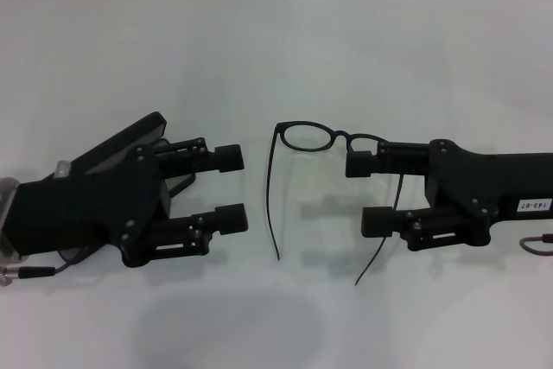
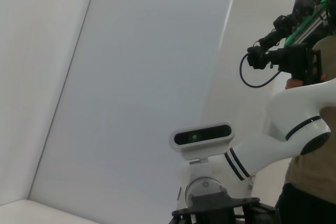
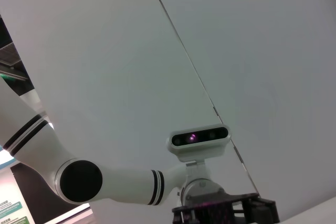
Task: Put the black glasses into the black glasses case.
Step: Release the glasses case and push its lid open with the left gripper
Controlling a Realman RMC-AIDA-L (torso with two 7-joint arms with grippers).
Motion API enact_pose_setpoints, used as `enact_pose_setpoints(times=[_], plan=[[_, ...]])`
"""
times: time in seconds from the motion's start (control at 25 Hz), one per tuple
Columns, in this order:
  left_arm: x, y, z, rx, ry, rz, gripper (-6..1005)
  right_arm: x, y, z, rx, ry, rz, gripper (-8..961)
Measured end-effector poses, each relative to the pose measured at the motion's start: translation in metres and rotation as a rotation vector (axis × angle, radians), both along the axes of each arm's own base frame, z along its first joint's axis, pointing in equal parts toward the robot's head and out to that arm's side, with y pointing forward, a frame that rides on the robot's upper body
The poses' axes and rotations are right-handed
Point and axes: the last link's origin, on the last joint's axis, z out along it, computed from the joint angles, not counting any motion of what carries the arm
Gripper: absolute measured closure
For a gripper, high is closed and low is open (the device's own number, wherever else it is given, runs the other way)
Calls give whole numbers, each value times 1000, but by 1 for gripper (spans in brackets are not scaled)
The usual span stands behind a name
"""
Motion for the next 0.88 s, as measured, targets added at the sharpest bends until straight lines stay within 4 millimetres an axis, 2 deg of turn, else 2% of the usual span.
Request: enact_pose_setpoints(times=[0.56,0.64,0.76,0.88], plan=[[-1,2,4,28,-15,15,293,7,-4,3,22,29,-30,149],[-1,7,13,65,-30,38,294,8,-4,4,32,32,-32,150],[-1,20,49,137,-76,136,294,11,-5,5,41,30,-40,150],[9,28,79,162,-27,164,295,17,-6,5,51,24,-62,151]])
